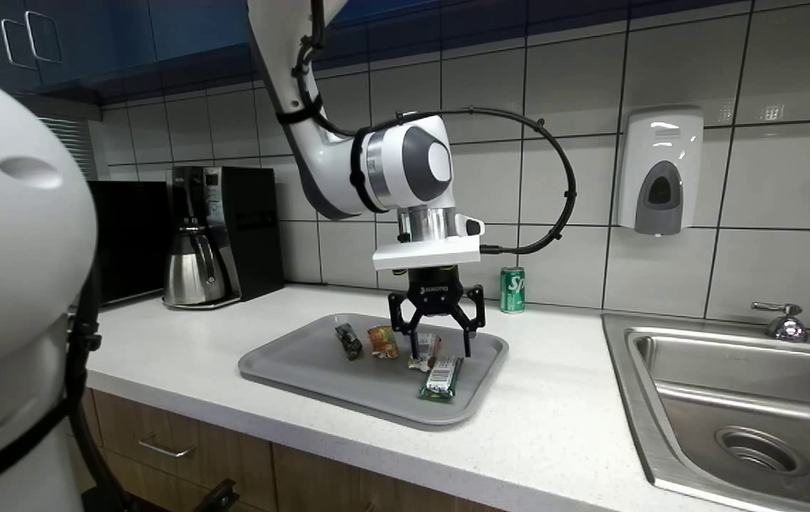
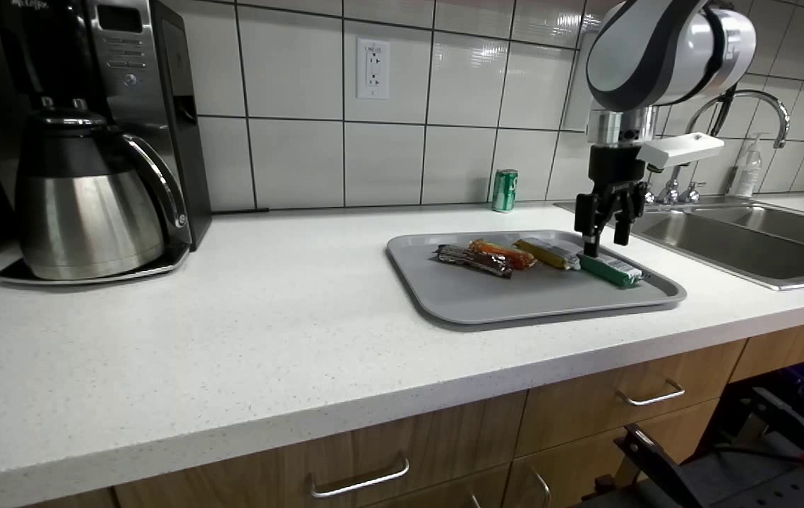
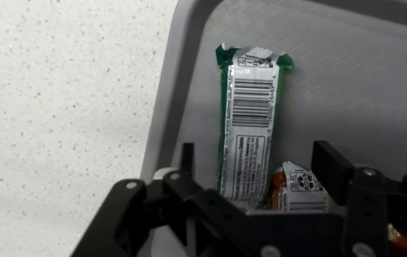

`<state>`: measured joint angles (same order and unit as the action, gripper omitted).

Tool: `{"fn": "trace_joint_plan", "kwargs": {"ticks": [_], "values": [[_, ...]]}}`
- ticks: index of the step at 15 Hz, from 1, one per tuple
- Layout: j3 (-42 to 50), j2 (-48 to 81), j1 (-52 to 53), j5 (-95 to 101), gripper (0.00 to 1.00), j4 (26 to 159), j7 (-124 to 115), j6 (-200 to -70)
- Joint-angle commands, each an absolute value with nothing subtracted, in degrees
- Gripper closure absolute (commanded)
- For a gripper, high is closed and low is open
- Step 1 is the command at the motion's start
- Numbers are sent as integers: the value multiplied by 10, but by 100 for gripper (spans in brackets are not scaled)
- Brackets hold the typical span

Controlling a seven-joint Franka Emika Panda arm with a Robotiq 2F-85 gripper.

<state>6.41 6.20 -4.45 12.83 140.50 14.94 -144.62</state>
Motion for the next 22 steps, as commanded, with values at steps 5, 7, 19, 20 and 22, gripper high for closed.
{"fn": "trace_joint_plan", "kwargs": {"ticks": [5,7,19,20,22], "values": [[60,-15,-51,118,0,1419,169,-1417],[61,-34,-50,111,0,1421,176,-1413],[63,-54,-46,95,0,1410,174,-1406],[63,-54,-46,95,0,1410,174,-1406],[63,-54,-46,95,0,1411,174,-1406]]}}
